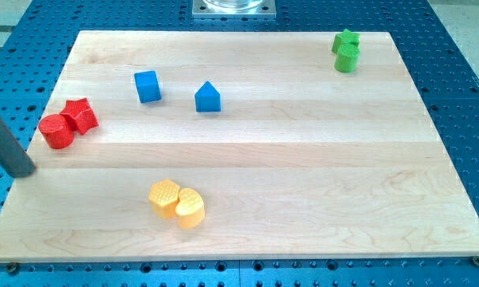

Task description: Move the yellow heart towards the blue triangle

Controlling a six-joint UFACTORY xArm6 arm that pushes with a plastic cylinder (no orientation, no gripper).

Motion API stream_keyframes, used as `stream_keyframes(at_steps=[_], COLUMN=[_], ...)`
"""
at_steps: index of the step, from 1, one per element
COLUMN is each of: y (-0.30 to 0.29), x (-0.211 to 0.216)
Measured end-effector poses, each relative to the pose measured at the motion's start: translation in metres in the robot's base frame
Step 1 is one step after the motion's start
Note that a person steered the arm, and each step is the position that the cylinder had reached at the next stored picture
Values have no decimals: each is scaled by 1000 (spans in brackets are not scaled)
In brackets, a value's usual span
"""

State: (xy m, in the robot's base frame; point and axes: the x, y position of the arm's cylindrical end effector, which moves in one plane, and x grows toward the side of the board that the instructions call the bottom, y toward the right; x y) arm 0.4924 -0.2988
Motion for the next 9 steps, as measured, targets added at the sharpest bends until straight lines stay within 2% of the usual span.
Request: stream_keyframes(at_steps=[1, 3, 4, 5, 6, 7, 8, 9], y=[7, 72, 40, 39, 82, 110, 71, 108], x=[-34, -33, -29, -50, -55, -42, 11, 95])
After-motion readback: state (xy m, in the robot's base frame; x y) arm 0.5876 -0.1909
